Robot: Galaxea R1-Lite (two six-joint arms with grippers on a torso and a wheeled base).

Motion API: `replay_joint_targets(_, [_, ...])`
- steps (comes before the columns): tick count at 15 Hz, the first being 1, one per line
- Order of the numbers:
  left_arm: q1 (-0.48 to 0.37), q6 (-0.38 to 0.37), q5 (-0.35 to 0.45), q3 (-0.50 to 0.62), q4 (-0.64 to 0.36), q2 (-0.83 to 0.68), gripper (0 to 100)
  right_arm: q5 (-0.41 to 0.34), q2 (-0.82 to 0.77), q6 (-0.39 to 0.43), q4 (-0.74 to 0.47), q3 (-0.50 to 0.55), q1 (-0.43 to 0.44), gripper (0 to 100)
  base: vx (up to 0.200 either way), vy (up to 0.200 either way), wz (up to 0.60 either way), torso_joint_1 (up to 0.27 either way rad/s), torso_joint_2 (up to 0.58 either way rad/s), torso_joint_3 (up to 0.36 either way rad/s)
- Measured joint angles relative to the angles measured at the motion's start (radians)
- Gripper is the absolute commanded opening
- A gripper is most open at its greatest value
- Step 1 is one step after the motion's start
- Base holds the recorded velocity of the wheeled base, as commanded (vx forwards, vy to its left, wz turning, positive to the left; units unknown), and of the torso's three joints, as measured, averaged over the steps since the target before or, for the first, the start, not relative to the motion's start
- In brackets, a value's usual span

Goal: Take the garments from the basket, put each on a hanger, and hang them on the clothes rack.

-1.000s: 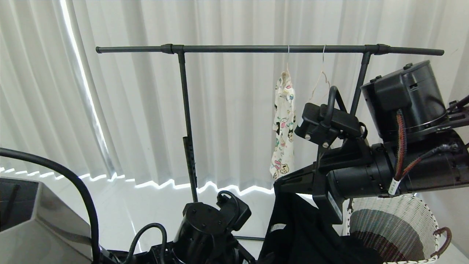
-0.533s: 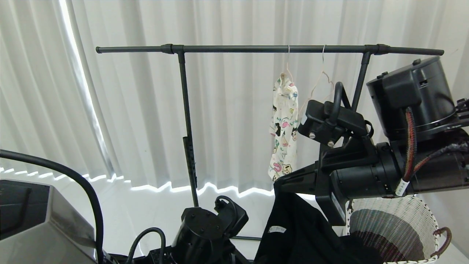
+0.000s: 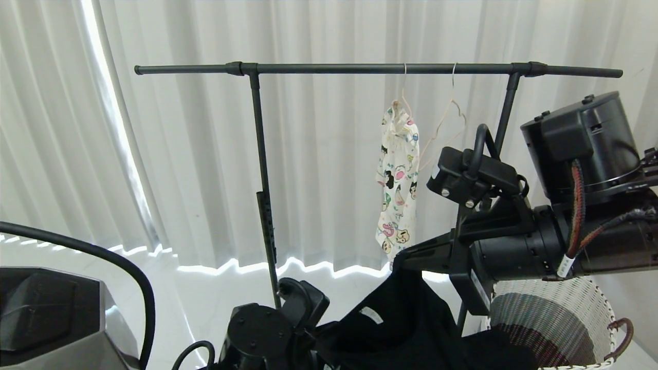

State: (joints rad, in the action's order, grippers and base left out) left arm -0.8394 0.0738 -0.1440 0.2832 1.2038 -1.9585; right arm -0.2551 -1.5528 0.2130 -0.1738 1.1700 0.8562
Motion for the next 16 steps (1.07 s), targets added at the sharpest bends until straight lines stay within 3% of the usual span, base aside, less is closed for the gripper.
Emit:
replay_joint_targets(3, [0.060, -0.011, -0.027, -0.063, -0.015, 0.079, 0, 0.050, -0.019, -0.009, 0.137, -0.023, -0.011, 0, 0.000, 0.000, 0.00, 0.000, 0.00, 0.000])
replay_joint_targets(5, [0.118, -0.022, -0.028, -0.050, -0.165, 0.184, 0, 0.102, -0.041, -0.013, 0.204, -0.023, -0.012, 0, 0.000, 0.000, 0.00, 0.000, 0.00, 0.000])
replay_joint_targets(6, [0.147, -0.024, -0.021, -0.005, -0.302, 0.252, 0, 0.118, -0.050, -0.015, 0.220, -0.018, -0.012, 0, 0.000, 0.000, 0.00, 0.000, 0.00, 0.000])
replay_joint_targets(10, [0.207, -0.027, 0.079, 0.398, -0.961, 0.477, 0, 0.217, -0.054, -0.015, 0.231, 0.011, -0.016, 0, 0.000, 0.000, 0.00, 0.000, 0.00, 0.000])
replay_joint_targets(12, [0.217, -0.034, 0.123, 0.633, -1.221, 0.546, 0, 0.268, -0.037, -0.015, 0.236, 0.020, -0.027, 0, 0.000, 0.000, 0.00, 0.000, 0.00, 0.000])
replay_joint_targets(14, [0.224, -0.087, 0.142, 0.821, -1.377, 0.580, 0, 0.283, -0.009, -0.015, 0.231, 0.022, -0.045, 0, 0.000, 0.000, 0.00, 0.000, 0.00, 0.000])
replay_joint_targets(16, [0.229, -0.192, 0.094, 0.934, -1.420, 0.588, 0, 0.282, 0.020, -0.015, 0.213, 0.044, -0.084, 0, 0.000, 0.000, 0.00, 0.000, 0.00, 0.000])
